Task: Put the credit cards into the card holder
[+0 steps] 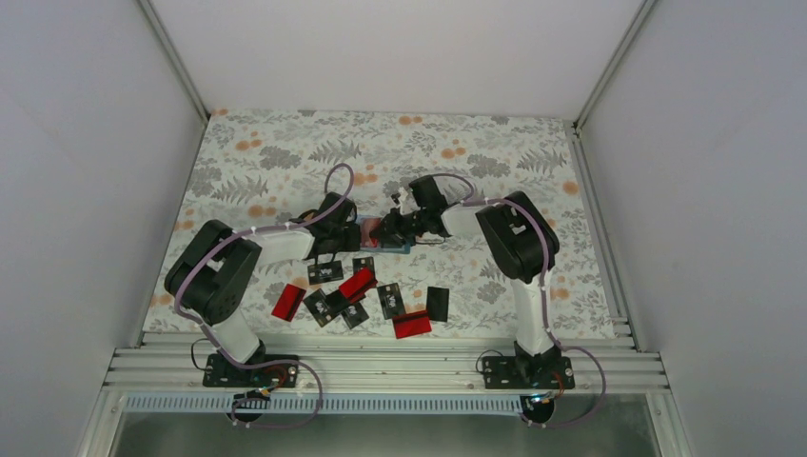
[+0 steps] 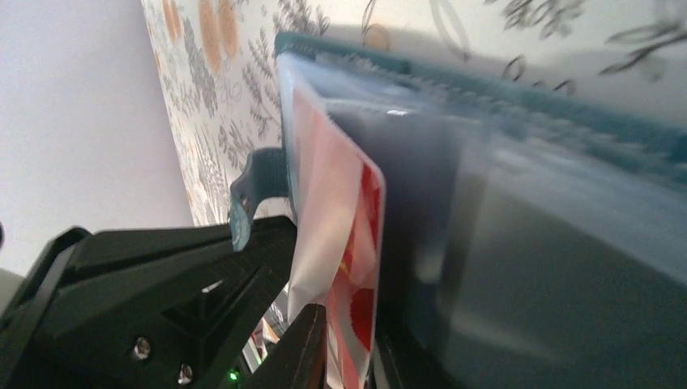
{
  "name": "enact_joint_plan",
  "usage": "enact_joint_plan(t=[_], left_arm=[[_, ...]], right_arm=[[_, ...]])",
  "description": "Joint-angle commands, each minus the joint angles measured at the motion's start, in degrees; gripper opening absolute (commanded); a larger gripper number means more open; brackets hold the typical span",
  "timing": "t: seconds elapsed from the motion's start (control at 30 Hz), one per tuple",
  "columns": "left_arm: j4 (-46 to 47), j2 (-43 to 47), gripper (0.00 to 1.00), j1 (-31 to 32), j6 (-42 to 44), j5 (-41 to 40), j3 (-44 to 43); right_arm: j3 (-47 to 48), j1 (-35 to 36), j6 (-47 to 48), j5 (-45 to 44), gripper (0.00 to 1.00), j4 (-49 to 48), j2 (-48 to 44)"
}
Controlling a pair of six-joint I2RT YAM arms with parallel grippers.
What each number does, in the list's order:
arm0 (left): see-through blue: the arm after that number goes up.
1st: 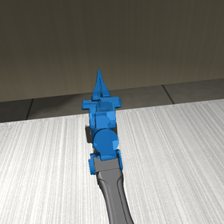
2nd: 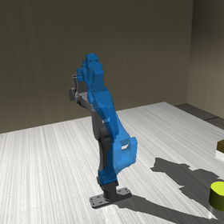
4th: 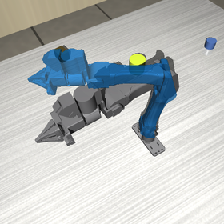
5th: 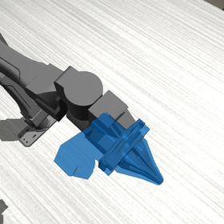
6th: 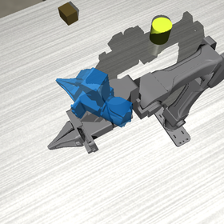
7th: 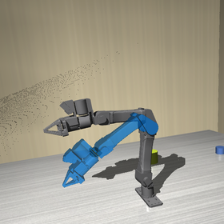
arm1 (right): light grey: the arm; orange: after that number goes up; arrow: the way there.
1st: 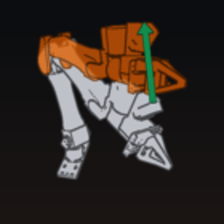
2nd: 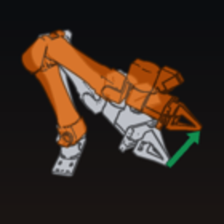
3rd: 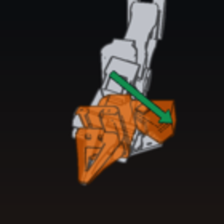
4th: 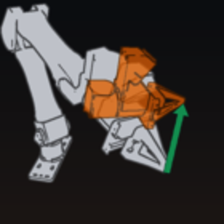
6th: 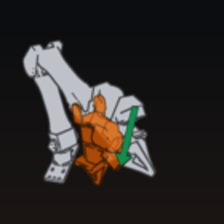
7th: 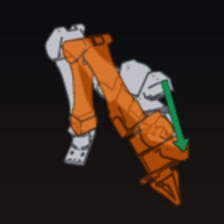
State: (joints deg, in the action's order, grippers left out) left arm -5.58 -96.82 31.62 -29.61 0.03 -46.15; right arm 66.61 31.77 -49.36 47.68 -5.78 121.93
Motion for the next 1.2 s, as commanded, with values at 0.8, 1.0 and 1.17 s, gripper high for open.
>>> enact_joint_plan(t=[0.8, 1.0, 1.17], left_arm=[[-9.4, 6.7, 0.03, -0.1, 1.6, -3.4, -1.7], [-9.3, 8.7, 0.10, -0.1, 3.8, 1.4, -2.6], [-7.6, 7.5, 0.14, -0.1, 3.9, 5.4, -2.9]], right_arm=[[5.7, 1.1, 15.9, -9.8, 0.25, 21.9, -11.3], [7.5, 1.3, 18.6, -11.1, 0.11, 22.9, -9.9], [9.4, 1.4, 20.3, -11.0, 0.05, 22.5, -6.2]])
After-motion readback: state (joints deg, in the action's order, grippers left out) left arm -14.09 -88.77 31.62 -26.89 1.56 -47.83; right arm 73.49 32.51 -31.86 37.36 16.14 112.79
